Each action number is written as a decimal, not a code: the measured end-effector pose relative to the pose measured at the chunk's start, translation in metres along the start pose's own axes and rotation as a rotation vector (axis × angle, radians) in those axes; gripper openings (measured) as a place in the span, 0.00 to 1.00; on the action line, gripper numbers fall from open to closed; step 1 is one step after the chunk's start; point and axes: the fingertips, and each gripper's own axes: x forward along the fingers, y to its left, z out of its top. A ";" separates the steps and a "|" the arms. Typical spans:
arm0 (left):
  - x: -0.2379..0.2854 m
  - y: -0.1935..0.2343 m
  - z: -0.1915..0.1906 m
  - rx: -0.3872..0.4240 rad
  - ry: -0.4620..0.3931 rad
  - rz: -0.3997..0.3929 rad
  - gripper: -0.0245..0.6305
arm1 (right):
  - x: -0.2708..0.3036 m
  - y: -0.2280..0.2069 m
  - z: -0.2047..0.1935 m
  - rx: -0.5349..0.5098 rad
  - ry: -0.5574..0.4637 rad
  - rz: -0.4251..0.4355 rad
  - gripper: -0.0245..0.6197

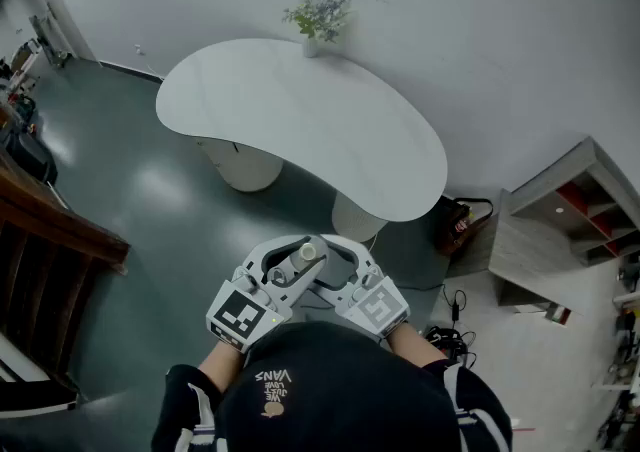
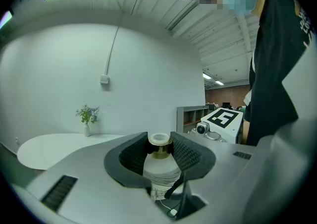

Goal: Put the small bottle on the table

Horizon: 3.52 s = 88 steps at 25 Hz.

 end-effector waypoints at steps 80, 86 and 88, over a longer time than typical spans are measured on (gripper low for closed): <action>0.104 0.669 -0.056 -0.051 0.058 0.132 0.28 | 0.537 -0.392 -0.008 0.054 0.021 0.060 0.46; 0.103 0.734 -0.069 -0.034 0.057 0.161 0.28 | 0.559 -0.416 -0.014 0.155 0.057 -0.037 0.46; 0.104 0.756 -0.073 -0.031 0.048 0.181 0.28 | 0.565 -0.423 -0.014 0.164 0.059 -0.062 0.46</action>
